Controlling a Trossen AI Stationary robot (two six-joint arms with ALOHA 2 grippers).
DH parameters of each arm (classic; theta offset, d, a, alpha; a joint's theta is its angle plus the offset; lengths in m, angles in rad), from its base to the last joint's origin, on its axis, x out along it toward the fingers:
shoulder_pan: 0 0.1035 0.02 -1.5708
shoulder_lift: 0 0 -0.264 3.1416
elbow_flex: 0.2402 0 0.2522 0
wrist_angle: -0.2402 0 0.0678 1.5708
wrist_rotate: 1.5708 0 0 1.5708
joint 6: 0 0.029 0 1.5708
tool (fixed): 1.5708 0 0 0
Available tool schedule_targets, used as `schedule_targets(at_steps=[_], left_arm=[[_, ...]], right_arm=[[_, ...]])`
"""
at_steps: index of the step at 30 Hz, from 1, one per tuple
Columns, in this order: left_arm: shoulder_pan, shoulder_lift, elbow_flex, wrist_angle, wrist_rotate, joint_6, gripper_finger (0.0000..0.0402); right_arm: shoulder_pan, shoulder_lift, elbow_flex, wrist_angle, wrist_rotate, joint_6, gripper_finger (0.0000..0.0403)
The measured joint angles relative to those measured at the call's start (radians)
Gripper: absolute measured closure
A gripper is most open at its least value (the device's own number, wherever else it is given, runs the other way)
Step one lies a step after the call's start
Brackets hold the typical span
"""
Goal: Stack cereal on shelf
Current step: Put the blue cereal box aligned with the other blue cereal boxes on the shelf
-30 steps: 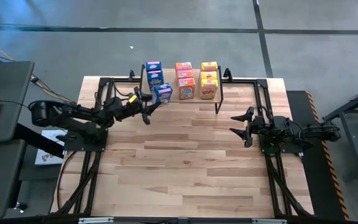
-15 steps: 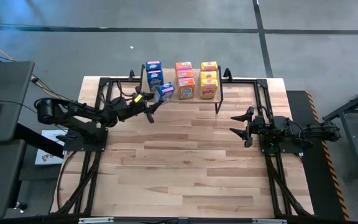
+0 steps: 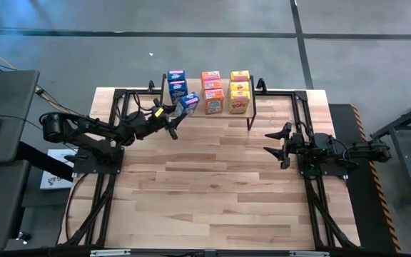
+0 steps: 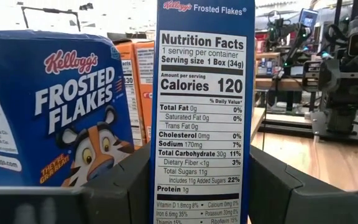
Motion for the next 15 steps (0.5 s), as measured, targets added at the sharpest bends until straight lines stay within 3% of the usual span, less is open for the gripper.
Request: schedule_targets(at_steps=[15], left_arm=[[0.0,-0.001,0.0,-0.012,-0.038,-0.011,0.0216]], right_arm=[[0.0,0.0,0.0,0.0,0.0,0.0,0.0155]])
